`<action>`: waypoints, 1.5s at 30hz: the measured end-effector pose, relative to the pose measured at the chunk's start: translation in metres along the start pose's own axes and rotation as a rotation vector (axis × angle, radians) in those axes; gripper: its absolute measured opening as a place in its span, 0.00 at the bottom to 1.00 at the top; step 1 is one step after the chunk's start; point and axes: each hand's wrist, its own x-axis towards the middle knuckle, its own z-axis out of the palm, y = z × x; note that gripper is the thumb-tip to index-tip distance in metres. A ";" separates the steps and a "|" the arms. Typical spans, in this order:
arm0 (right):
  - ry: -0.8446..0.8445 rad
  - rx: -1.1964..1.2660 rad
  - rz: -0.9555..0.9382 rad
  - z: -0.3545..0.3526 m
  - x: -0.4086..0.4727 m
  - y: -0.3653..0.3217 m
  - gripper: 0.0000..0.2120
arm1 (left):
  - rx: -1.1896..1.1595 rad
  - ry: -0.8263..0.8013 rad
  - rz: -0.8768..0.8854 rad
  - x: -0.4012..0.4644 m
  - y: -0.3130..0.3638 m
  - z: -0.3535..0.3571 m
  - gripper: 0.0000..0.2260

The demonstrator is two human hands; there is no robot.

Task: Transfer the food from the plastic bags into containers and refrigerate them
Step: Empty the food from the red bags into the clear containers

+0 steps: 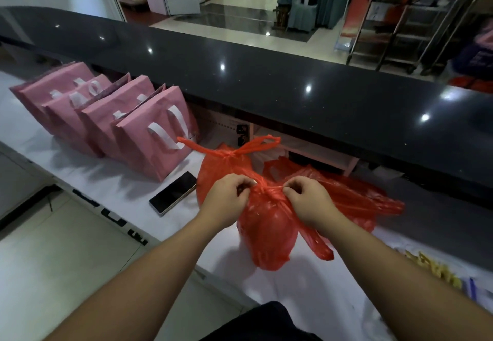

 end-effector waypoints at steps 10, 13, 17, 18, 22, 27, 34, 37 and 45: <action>-0.005 0.075 0.085 -0.010 -0.029 0.021 0.04 | 0.041 -0.219 -0.038 0.005 0.018 0.008 0.11; -0.103 -0.093 -0.086 -0.011 -0.036 0.017 0.15 | 0.045 -0.286 -0.027 0.006 0.026 0.012 0.10; -0.029 -0.337 -0.234 -0.010 -0.036 0.015 0.08 | 0.128 -0.263 0.021 0.008 0.031 0.015 0.10; -0.013 -0.368 -0.248 -0.010 -0.036 0.015 0.06 | 0.174 -0.280 0.038 0.009 0.032 0.016 0.10; 0.025 -0.371 -0.254 -0.012 -0.032 0.022 0.04 | 0.222 -0.249 0.020 0.013 0.031 0.012 0.05; 0.085 -0.134 -0.032 -0.017 -0.030 0.032 0.05 | 0.149 -0.122 -0.194 0.015 0.017 0.009 0.04; 0.108 0.183 0.221 -0.036 -0.034 0.056 0.08 | 0.159 -0.071 -0.302 0.016 -0.005 -0.012 0.04; 0.015 0.083 0.101 -0.032 -0.037 0.043 0.17 | 0.179 -0.210 -0.139 0.016 0.000 -0.011 0.12; 0.064 -0.404 -0.251 -0.025 -0.030 0.017 0.07 | 0.196 -0.254 0.024 0.017 0.013 -0.014 0.03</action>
